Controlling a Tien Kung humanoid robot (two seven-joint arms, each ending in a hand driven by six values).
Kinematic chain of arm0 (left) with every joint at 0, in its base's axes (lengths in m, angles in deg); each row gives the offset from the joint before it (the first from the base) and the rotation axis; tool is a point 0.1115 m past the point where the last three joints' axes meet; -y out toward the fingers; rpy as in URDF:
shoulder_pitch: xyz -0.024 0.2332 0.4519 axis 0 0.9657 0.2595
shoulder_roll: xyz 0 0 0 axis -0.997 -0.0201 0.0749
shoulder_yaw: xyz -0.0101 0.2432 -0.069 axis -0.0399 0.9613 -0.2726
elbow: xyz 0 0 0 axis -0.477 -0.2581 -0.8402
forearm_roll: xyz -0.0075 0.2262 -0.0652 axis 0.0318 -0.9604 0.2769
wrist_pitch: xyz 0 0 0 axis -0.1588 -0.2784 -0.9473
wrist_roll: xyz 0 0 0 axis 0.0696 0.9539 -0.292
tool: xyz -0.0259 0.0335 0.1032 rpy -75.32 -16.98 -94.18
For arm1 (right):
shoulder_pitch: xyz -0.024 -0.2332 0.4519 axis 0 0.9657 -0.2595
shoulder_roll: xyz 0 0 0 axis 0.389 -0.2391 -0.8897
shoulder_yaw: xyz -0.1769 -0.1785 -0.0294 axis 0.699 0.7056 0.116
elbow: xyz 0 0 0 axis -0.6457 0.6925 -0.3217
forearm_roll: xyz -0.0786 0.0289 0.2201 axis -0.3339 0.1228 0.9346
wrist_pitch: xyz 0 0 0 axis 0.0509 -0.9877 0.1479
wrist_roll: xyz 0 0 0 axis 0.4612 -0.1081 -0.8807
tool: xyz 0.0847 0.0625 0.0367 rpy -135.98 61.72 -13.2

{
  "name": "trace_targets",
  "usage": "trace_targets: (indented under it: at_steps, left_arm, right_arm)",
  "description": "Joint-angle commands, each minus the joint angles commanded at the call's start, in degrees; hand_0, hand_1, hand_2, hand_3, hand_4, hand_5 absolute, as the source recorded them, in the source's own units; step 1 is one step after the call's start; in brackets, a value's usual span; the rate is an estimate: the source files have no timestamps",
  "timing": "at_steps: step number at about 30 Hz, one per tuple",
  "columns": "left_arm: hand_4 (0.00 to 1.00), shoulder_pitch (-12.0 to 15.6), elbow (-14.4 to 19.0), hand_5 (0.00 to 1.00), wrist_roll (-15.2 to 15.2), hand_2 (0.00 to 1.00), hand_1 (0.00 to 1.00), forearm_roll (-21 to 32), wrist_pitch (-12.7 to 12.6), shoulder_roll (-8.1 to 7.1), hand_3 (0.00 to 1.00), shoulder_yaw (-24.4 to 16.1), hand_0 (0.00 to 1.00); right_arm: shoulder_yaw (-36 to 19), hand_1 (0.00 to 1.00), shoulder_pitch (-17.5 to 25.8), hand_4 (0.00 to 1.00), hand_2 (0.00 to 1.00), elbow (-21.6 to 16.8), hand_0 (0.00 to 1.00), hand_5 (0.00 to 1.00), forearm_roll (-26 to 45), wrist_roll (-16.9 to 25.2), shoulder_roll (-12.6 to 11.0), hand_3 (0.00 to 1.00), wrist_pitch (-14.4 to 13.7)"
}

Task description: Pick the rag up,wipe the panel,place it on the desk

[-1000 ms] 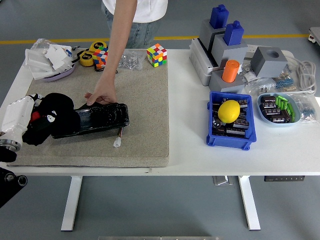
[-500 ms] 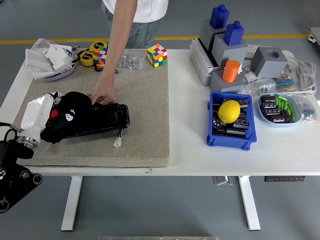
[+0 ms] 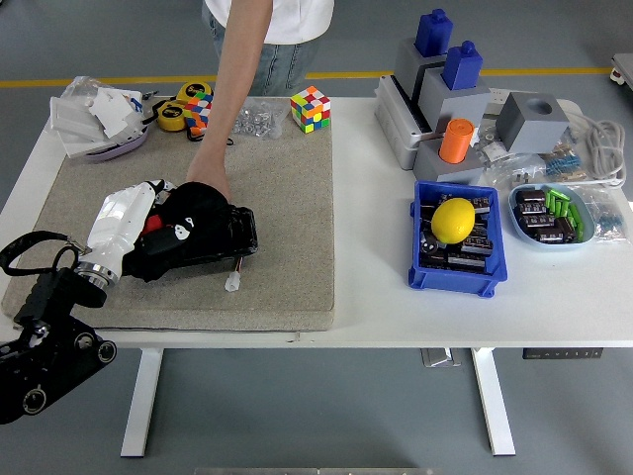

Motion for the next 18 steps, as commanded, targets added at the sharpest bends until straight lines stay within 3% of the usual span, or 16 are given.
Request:
trace_targets:
  at_steps: [18]
  left_arm:
    - [0.545, -2.97, 0.75, 0.378, -0.81, 0.27, 0.1, 0.52, 0.0, 1.85, 0.591, 3.65, 0.196]
  right_arm:
    - [0.63, 0.633, -0.14, 0.967, 0.69, -0.06, 0.742, 0.581, -0.02, -0.08, -0.08, 0.597, -0.01]
